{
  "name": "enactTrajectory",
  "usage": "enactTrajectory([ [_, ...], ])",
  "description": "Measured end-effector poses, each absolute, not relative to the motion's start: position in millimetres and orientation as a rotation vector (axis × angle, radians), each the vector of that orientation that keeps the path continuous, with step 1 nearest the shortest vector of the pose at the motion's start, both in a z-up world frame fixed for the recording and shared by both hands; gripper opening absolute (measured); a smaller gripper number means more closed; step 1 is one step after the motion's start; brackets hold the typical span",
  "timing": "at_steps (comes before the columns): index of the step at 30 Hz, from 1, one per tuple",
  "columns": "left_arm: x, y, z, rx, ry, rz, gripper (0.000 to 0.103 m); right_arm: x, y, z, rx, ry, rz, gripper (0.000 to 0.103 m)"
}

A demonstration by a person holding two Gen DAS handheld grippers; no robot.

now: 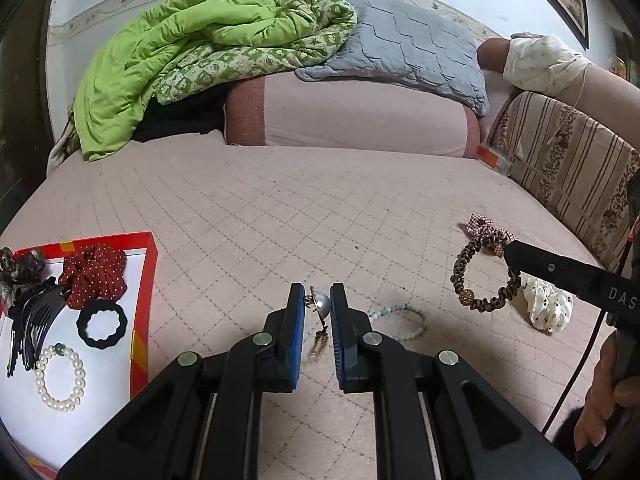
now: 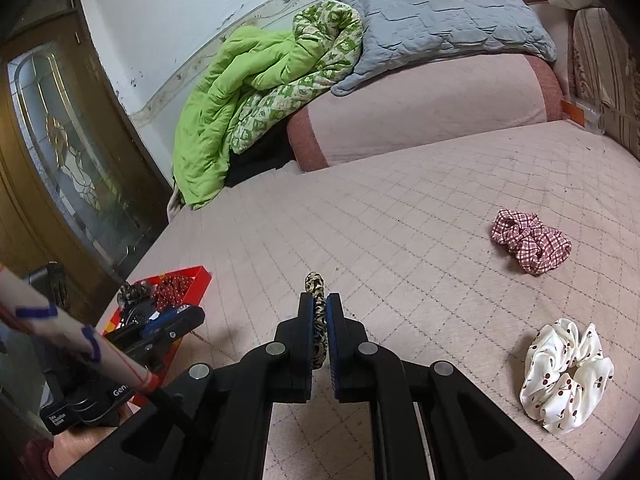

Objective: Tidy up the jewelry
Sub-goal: 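Carry the charm pendant and leopard-print hair tie over the tray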

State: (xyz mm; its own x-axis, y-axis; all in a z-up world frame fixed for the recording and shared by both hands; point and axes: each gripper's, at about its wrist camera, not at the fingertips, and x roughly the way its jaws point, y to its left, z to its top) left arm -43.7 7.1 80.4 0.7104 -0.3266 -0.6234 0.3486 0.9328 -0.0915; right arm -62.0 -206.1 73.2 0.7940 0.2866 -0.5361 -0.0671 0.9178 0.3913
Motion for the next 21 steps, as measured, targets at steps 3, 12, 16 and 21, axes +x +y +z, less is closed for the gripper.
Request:
enactTrajectory([
  [3,-45,9,81,0.04,0.681,-0.377,0.012,-60,-202,71,0.359,0.636,0.195,0.007],
  [12,-50,23,88,0.013,0.664,-0.379,0.012,-61,-185,67,0.325,0.65,0.214,0.007],
  [16,-54,33,93,-0.003,0.65,-0.376,0.012,-63,-172,66,0.32,0.66,0.229,0.007],
  [21,-58,53,101,-0.037,0.628,-0.355,0.012,-67,-151,68,0.301,0.671,0.261,0.007],
])
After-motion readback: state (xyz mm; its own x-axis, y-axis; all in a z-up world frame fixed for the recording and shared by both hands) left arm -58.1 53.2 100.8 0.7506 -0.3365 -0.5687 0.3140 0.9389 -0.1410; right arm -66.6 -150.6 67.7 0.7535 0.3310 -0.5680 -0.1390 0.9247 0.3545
